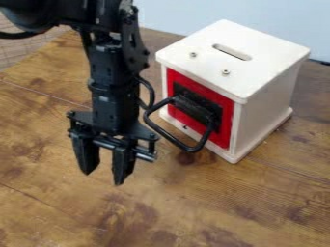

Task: Close the drawer

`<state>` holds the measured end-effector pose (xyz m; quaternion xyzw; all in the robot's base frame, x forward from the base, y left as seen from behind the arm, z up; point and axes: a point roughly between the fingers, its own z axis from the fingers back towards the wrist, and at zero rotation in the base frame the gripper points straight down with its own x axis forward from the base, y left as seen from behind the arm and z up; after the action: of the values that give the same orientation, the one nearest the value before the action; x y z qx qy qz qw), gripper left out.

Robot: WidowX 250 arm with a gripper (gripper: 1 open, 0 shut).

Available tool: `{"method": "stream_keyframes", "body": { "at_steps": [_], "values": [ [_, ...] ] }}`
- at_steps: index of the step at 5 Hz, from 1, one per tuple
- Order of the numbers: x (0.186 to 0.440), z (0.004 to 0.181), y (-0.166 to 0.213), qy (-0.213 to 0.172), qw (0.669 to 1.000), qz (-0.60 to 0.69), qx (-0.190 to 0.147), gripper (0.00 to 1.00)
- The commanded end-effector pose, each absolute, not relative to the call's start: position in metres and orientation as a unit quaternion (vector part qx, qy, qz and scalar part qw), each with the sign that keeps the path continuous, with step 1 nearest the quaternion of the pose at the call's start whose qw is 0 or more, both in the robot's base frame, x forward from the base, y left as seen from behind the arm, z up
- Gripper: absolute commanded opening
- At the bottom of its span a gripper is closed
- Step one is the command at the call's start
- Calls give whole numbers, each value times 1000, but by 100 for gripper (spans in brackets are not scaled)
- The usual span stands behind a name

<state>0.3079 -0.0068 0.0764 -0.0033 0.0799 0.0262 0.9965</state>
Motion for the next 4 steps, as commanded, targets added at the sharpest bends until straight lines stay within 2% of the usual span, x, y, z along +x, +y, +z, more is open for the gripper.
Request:
{"method": "stream_keyframes", "body": {
  "at_steps": [1,2,3,4],
  "values": [
    [322,96,3,43,999,30,-2,100],
    [332,91,12,47,998,33,-1,0],
    [341,87,20,51,998,38,-1,0],
    [339,84,18,54,998,45,2,100]
  ]
}}
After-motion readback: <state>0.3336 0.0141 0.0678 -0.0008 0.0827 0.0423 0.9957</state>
